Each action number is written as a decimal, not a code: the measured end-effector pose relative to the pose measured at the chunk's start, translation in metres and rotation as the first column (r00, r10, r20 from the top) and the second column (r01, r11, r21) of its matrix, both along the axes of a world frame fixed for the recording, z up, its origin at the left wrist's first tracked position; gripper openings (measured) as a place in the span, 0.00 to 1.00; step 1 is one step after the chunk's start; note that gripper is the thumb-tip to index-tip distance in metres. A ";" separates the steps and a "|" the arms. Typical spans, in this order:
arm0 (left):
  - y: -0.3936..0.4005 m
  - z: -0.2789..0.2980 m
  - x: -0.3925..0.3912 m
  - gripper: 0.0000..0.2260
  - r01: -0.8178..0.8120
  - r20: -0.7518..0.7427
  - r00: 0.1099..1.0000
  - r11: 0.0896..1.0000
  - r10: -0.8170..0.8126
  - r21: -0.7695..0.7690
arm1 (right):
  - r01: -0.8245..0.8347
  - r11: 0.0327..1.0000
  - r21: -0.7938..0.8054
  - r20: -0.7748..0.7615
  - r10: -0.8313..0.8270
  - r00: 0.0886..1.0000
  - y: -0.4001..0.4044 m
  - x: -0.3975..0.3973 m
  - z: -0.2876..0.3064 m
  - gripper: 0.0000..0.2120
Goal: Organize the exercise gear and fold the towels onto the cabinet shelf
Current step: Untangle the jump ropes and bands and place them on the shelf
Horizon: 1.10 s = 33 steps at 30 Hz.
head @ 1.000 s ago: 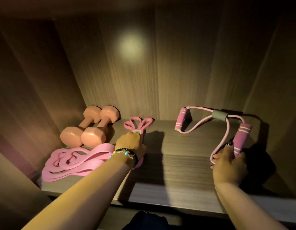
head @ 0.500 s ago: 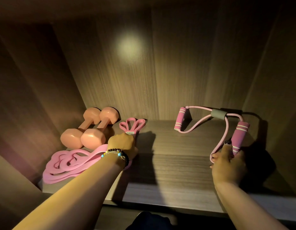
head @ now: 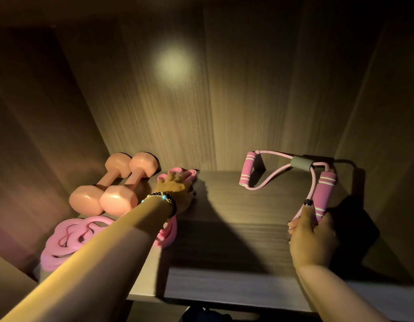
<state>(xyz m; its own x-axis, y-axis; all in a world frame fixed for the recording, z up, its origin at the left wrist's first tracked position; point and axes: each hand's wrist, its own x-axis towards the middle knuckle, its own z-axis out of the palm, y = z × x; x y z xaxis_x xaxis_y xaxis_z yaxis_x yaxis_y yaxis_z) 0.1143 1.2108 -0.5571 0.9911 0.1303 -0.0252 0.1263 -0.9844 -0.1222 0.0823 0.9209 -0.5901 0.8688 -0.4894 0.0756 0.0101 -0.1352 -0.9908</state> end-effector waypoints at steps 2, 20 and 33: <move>0.003 -0.006 0.003 0.27 -0.080 0.040 0.996 0.997 0.080 0.011 | -0.006 1.000 -0.008 0.001 0.006 1.000 0.000 0.002 -0.002 0.15; -0.071 0.041 -0.074 0.19 0.152 0.292 0.951 0.976 -0.101 -0.158 | -0.263 0.959 -0.110 -0.033 0.261 0.965 -0.014 -0.038 0.014 0.20; -0.128 0.076 -0.168 0.38 0.115 0.206 0.913 0.262 0.353 -0.958 | -0.578 0.657 -0.484 0.240 0.735 0.634 -0.065 -0.126 0.219 0.07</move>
